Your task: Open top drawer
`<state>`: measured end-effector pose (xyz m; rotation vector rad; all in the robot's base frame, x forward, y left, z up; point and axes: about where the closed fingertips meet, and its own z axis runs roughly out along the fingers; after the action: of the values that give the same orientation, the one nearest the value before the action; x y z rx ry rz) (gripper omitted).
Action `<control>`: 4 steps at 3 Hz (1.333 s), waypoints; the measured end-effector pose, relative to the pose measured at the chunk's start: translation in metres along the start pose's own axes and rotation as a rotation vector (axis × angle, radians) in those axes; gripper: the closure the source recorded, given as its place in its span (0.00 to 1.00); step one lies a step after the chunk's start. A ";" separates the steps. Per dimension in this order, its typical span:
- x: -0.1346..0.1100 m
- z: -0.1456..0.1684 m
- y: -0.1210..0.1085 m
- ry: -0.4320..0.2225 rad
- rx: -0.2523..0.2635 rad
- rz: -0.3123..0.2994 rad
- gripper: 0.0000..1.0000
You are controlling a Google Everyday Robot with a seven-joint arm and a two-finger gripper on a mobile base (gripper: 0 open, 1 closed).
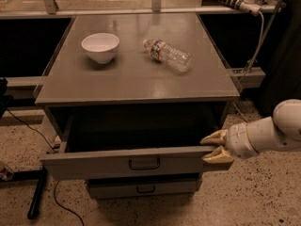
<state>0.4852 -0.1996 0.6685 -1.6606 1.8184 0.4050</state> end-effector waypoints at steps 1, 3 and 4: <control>0.004 -0.005 0.014 -0.004 -0.001 0.010 1.00; 0.002 -0.006 0.014 -0.004 0.000 0.009 0.81; 0.002 -0.006 0.014 -0.004 0.000 0.009 0.58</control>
Offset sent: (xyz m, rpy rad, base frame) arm -0.2741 -0.0817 -0.0518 0.0234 0.0845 -0.1872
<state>0.4699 -0.2031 0.6691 -1.6508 1.8235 0.4118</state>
